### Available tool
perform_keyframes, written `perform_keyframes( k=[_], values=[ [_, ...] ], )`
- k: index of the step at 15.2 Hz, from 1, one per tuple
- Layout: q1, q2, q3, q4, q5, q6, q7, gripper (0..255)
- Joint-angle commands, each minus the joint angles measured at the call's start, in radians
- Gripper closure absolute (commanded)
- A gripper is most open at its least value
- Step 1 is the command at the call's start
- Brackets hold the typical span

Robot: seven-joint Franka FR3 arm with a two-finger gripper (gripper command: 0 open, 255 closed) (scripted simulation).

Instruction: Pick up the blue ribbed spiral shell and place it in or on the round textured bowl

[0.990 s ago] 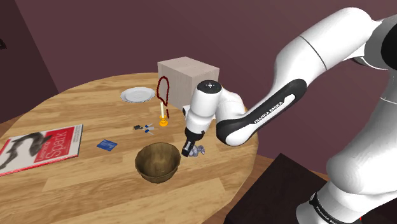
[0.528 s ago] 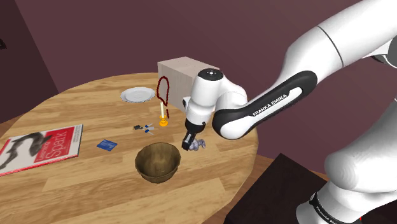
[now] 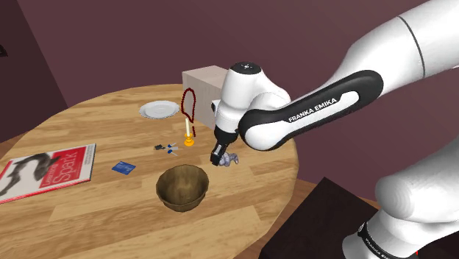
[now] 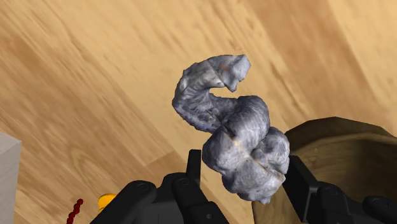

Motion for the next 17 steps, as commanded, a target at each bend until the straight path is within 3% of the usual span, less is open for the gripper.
perform_keyframes(
  k=[1, 6, 8, 10, 11, 13, 16, 17],
  values=[
    [0.015, -0.034, -0.019, 0.013, 0.051, -0.029, -0.039, 255],
    [0.047, -0.089, -0.061, 0.042, 0.118, -0.089, -0.091, 255],
    [0.003, -0.004, 0.029, 0.104, 0.003, -0.106, 0.027, 255],
    [-0.022, 0.132, 0.113, 0.174, -0.185, -0.142, 0.192, 255],
    [0.009, 0.214, 0.118, 0.215, -0.291, -0.172, 0.28, 255],
    [0.137, 0.327, 0.056, 0.297, -0.423, -0.232, 0.393, 255],
    [0.328, 0.457, -0.038, 0.436, -0.541, -0.319, 0.499, 255],
    [0.336, 0.462, -0.048, 0.429, -0.547, -0.309, 0.504, 255]
  ],
)
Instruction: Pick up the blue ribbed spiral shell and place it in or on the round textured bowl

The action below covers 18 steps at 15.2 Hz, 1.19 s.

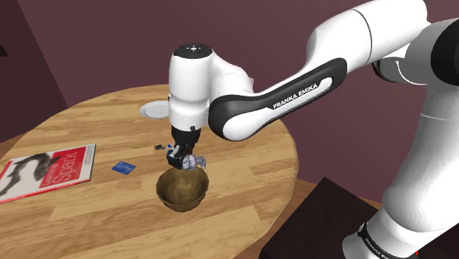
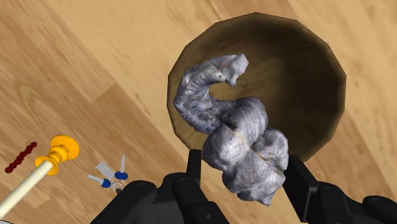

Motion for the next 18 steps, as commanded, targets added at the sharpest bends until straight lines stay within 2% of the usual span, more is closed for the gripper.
perform_keyframes(
  k=[1, 14, 18],
  values=[
    [0.049, 0.038, -0.03, 0.023, -0.041, -0.006, 0.034, 255],
    [0.123, 0.131, -0.128, -0.037, -0.17, 0.103, 0.131, 255],
    [0.123, 0.131, -0.128, -0.037, -0.17, 0.103, 0.131, 255]
  ],
)
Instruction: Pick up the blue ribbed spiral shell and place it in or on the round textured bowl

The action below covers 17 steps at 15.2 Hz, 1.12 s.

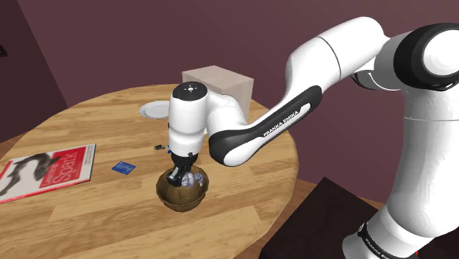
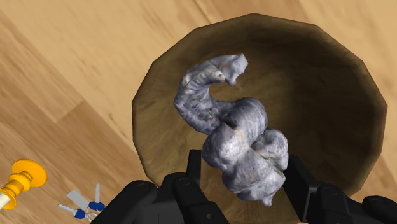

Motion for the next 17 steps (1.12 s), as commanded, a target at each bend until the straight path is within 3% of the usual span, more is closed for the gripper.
perform_keyframes(
  k=[1, 4, 5, 10, 14, 17],
  values=[
    [0.001, 0.001, -0.001, 0.0, -0.001, 0.0, 0.001, 255],
    [0.001, 0.001, -0.001, 0.0, -0.001, 0.0, 0.001, 255],
    [0.001, 0.001, -0.001, 0.0, -0.001, 0.0, 0.001, 0],
    [0.001, 0.001, -0.001, 0.0, -0.001, 0.0, 0.001, 0],
    [-0.077, -0.098, 0.094, 0.001, 0.113, -0.059, -0.065, 0],
    [-0.077, -0.098, 0.094, 0.001, 0.113, -0.059, -0.065, 0]
  ],
)
